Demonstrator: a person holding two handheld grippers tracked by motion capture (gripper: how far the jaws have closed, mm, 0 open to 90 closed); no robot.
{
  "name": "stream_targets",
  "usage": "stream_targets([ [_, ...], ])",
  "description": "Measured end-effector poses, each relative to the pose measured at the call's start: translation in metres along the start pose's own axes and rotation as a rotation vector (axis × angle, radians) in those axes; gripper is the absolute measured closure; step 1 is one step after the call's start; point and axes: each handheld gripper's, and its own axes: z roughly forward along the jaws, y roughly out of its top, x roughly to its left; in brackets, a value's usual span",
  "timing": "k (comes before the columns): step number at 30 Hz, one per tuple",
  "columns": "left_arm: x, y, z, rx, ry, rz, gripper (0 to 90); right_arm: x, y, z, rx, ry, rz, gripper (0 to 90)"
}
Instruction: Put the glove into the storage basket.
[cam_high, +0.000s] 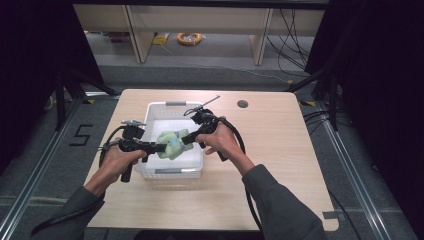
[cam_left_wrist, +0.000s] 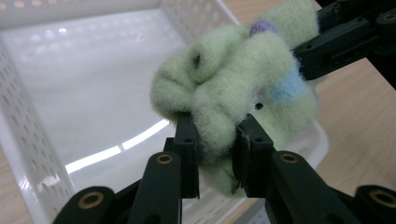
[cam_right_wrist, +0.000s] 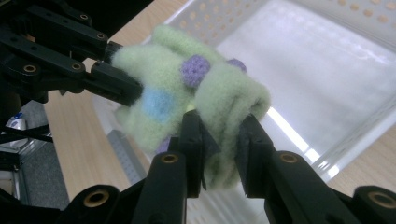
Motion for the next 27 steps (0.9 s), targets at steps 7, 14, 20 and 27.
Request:
stream_targets([
  [7, 0.010, 0.000, 0.013, 0.040, 0.024, -0.019, 72.4, -0.007, 0.000, 0.022, 0.028, -0.019, 0.025, 75.2],
  [14, 0.018, -0.002, 0.023, 0.079, 0.044, -0.031, 72.4, -0.014, -0.003, 0.040, 0.058, -0.021, 0.047, 76.0],
  [20, 0.020, -0.002, 0.029, 0.108, 0.056, -0.029, 72.0, -0.017, -0.005, 0.050, 0.079, -0.017, 0.065, 76.1],
  [27, 0.019, -0.002, 0.037, 0.161, 0.081, -0.015, 71.1, -0.023, -0.009, 0.058, 0.120, -0.010, 0.075, 76.0],
])
